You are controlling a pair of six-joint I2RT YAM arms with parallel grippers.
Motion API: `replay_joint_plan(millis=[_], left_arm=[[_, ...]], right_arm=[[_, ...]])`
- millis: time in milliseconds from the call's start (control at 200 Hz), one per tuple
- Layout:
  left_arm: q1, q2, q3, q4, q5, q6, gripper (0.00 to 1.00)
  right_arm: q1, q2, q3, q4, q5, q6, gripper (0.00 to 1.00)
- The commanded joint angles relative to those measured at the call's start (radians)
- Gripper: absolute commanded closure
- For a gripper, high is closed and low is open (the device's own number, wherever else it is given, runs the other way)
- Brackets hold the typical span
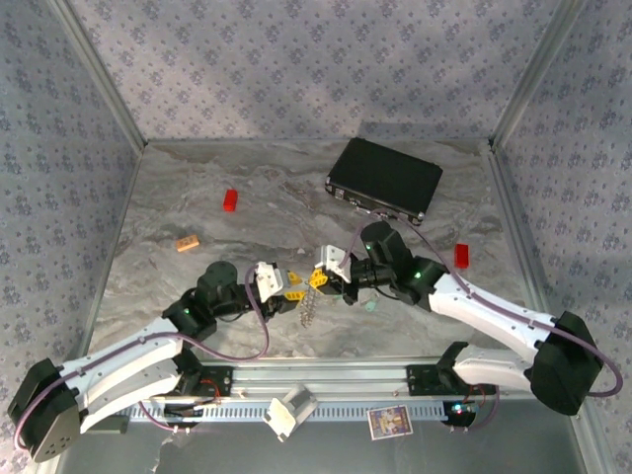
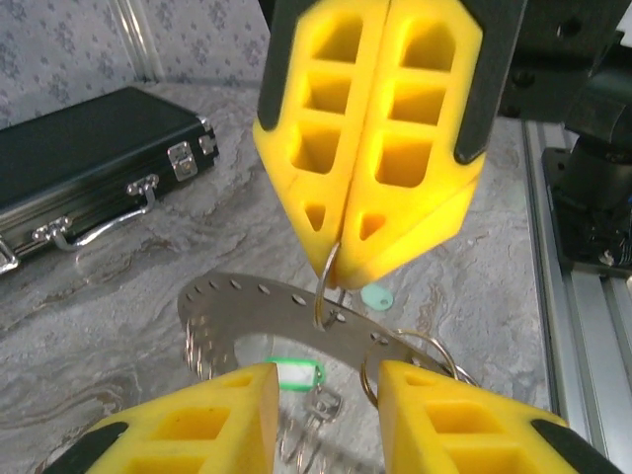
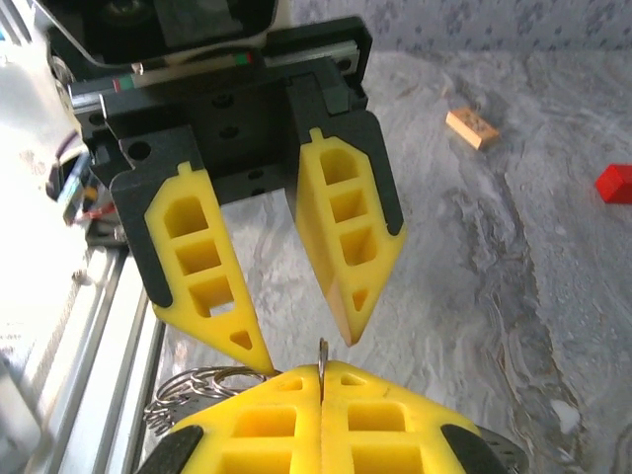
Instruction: Put the keys on the keyring
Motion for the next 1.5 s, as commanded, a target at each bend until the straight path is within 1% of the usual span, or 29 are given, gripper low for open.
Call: replay_joint_plan(millis=[0, 50, 125, 325, 455, 575, 790, 1094, 1224, 1334, 1399, 1494], left_arm=[[-0.006, -0.003, 0.042, -0.083, -0.006, 0.052, 0.69], [-0.006, -0.002, 0.045, -0.078, -0.003, 0.059, 0.70], [-0.006, 0.003, 0.053, -0.073, 0.006, 0.071, 0.70], [-0.006, 0.040, 0.078, -0.076, 0.077, 0.105, 0.73], [-0.006, 0.050, 0.084, -0.077, 0.091, 0.121, 0.73], [-0.006, 0.059, 0.095, -0.096, 0.107, 0.129, 0.76], [-0.006, 0.052, 0.103, -0.153, 0.092, 0.152, 0.77], [-0.006, 0.036, 0.097, -0.169, 0.082, 0.152, 0.77], [-0.005, 0.020, 0.074, -0.124, 0.080, 0.130, 0.84], [-0.006, 0.017, 0.065, -0.104, 0.082, 0.119, 0.85], [-0.006, 0.020, 0.063, -0.099, 0.089, 0.117, 0.88], [-0.006, 0.025, 0.064, -0.098, 0.091, 0.118, 0.98]], right_arm=[[0.014, 0.030, 0.091, -0.237, 0.053, -0.145, 1.00], [0.022, 0.045, 0.118, -0.298, 0.071, -0.191, 1.00], [0.022, 0.060, 0.144, -0.335, 0.070, -0.214, 1.00], [0.060, 0.088, 0.173, -0.316, 0.074, -0.235, 1.00], [0.080, 0.112, 0.190, -0.302, 0.084, -0.234, 1.00], [0.091, 0.120, 0.194, -0.290, 0.087, -0.233, 1.00], [0.102, 0.117, 0.189, -0.270, 0.091, -0.227, 1.00], [0.106, 0.118, 0.185, -0.259, 0.097, -0.221, 1.00], [0.105, 0.110, 0.169, -0.235, 0.072, -0.199, 1.00], [0.108, 0.108, 0.151, -0.191, 0.047, -0.167, 1.00], [0.112, 0.109, 0.140, -0.165, 0.036, -0.151, 1.00], [0.114, 0.108, 0.127, -0.127, 0.024, -0.125, 1.00]])
